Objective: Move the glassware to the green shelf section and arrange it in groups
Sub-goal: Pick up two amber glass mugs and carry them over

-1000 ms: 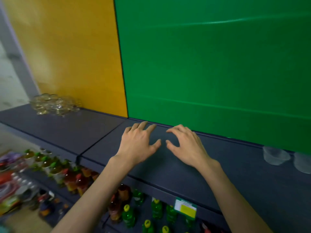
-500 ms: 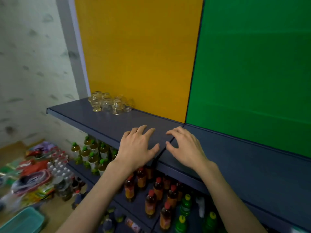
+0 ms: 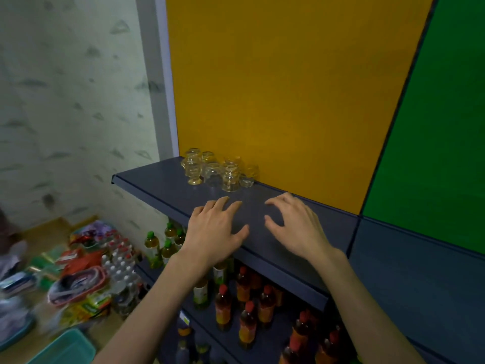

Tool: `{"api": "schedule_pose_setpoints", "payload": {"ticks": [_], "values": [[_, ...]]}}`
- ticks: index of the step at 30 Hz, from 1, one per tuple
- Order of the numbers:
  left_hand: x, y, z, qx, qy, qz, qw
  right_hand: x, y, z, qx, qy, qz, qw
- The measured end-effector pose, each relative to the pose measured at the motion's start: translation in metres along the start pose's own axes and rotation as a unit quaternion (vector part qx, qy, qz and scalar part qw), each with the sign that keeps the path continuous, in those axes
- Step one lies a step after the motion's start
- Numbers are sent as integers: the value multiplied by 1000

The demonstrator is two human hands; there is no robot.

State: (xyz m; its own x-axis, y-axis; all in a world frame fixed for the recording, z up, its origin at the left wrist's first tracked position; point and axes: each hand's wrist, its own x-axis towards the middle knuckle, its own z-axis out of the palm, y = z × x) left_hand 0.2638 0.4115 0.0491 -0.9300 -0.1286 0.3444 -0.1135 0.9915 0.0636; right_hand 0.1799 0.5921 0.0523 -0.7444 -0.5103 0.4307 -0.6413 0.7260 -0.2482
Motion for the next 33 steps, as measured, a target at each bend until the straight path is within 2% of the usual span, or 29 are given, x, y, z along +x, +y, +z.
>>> {"api": "schedule_pose_setpoints", "payload": {"ticks": [14, 22, 30, 33], "values": [[155, -161, 18, 50, 17, -11, 999, 168, -22, 72, 9, 37, 39, 999], [216, -226, 44, 31, 21, 7, 999, 203, -31, 110, -28, 27, 83, 996], [277, -279, 81, 9, 7, 77, 997, 216, -54, 145, -78, 36, 203, 975], [293, -291, 95, -29, -12, 79, 996, 223, -66, 155, -106, 32, 233, 966]]}}
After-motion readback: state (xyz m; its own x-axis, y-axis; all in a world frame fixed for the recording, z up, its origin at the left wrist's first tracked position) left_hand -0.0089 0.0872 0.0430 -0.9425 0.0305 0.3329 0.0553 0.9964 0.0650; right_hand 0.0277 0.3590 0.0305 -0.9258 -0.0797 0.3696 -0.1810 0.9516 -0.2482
